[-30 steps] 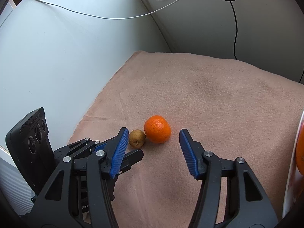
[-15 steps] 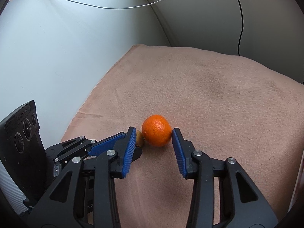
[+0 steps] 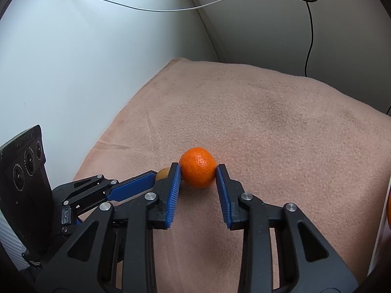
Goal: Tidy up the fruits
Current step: 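Grasp the small kiwi with the left gripper while the right gripper grasps the mandarin, then carry the kiwi with the left gripper while the right gripper carries the mandarin to the plate, then open the left gripper over the plate while the right gripper releases the mandarin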
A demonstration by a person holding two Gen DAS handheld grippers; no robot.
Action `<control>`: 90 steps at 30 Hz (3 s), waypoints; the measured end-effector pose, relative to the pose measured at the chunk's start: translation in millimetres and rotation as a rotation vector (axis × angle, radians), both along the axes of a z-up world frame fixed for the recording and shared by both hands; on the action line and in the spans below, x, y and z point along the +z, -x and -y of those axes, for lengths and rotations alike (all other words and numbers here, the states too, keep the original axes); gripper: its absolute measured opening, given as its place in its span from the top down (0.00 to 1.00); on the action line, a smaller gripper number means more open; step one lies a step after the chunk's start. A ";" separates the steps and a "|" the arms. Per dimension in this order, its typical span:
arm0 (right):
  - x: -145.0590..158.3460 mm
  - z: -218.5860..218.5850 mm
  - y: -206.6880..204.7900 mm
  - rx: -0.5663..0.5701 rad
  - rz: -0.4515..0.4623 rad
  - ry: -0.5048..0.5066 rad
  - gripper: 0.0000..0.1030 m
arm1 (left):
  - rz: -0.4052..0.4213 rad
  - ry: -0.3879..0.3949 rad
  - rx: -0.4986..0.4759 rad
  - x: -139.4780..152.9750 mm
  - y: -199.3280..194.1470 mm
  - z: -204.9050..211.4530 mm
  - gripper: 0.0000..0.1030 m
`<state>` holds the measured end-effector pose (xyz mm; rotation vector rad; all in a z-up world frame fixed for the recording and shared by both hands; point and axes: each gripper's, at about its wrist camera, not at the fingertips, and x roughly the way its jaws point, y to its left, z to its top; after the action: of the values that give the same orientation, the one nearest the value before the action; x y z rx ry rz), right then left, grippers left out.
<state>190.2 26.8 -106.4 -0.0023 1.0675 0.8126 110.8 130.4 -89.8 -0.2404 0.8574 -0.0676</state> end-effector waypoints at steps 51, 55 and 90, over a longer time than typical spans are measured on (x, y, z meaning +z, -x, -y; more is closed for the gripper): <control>71.2 73.8 47.5 -0.026 0.282 0.108 0.67 | 0.147 -0.001 -0.051 57.3 34.7 37.0 0.81; 80.8 99.0 52.7 -0.067 0.305 0.100 0.67 | 0.174 -0.004 -0.090 67.7 33.0 55.2 0.81; 75.7 274.7 25.1 -0.387 0.264 0.137 0.67 | 0.194 -0.018 -0.405 78.8 -52.4 239.1 0.80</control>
<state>165.1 -247.9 -30.7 -0.0175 0.8358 0.3763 163.2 -108.7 -11.1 -0.0391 0.7026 -0.4545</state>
